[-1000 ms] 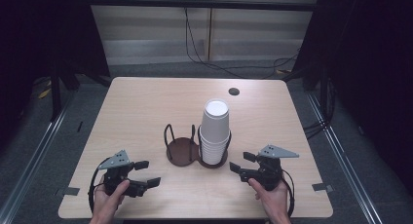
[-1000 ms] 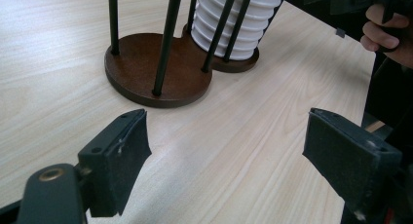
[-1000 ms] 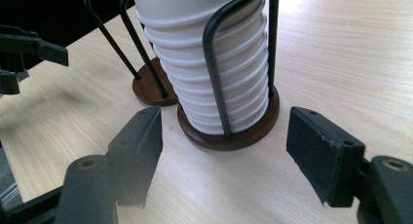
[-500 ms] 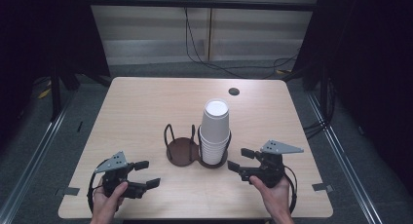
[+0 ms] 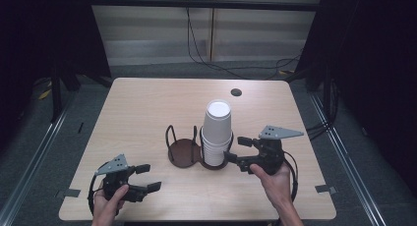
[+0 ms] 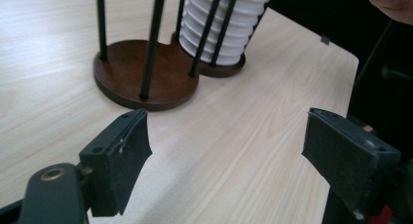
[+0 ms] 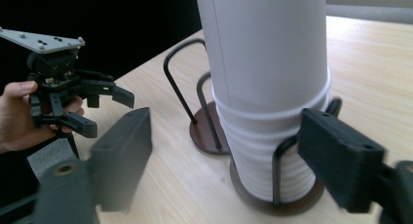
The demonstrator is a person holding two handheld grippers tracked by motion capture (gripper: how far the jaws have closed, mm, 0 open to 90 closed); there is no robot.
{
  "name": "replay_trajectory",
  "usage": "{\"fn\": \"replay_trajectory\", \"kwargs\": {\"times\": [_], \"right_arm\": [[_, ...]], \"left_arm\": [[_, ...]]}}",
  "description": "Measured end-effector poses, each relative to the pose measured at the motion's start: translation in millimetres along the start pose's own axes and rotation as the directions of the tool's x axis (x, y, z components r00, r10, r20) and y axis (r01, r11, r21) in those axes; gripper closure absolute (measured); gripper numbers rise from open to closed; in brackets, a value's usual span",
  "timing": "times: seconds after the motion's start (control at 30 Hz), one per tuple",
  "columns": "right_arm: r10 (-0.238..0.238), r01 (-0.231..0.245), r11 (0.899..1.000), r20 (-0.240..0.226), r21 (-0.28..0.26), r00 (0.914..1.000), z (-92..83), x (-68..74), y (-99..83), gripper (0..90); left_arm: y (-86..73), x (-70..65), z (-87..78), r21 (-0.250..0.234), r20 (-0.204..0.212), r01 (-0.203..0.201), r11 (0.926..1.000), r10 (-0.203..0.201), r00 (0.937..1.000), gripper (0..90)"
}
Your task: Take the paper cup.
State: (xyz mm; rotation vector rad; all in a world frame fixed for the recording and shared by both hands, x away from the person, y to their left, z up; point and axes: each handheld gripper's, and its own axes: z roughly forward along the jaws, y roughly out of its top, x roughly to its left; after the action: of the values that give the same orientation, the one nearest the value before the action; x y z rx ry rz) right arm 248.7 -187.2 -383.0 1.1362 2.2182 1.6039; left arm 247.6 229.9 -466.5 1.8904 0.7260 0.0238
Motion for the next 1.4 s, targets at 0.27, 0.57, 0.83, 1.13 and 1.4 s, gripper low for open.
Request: {"fn": "replay_trajectory", "kwargs": {"times": [0.27,0.57,0.83,1.13,1.4], "right_arm": [[-0.011,0.011,1.000,0.023,-0.004,0.9997,7.4,-1.4,10.7,20.7],[-0.023,0.023,1.000,0.008,0.011,0.9997,11.8,-11.1,36.8,14.3],[-0.050,0.050,0.999,0.003,0.009,0.9988,20.4,-9.3,51.6,14.6],[-0.043,0.043,0.999,0.006,0.014,0.9991,33.5,-14.0,63.9,14.3],[-0.059,0.058,0.997,0.008,0.041,0.9982,42.9,-15.8,75.6,14.1]], "left_arm": [[0.4,1.9,-4.9,-0.032,0.002,0.001,0.9995,-0.001,1.0000,17.0],[0.6,2.0,-3.1,-0.019,0.011,-0.002,0.9998,0.002,0.9999,17.0],[0.4,0.9,-2.5,-0.038,0.011,-0.015,0.9992,0.015,0.9998,17.0],[0.1,1.1,0.0,-0.026,0.020,-0.021,0.9995,0.022,0.9996,17.0],[0.3,-0.1,0.8,-0.010,0.028,-0.032,0.9995,0.032,0.9991,17.0]]}}
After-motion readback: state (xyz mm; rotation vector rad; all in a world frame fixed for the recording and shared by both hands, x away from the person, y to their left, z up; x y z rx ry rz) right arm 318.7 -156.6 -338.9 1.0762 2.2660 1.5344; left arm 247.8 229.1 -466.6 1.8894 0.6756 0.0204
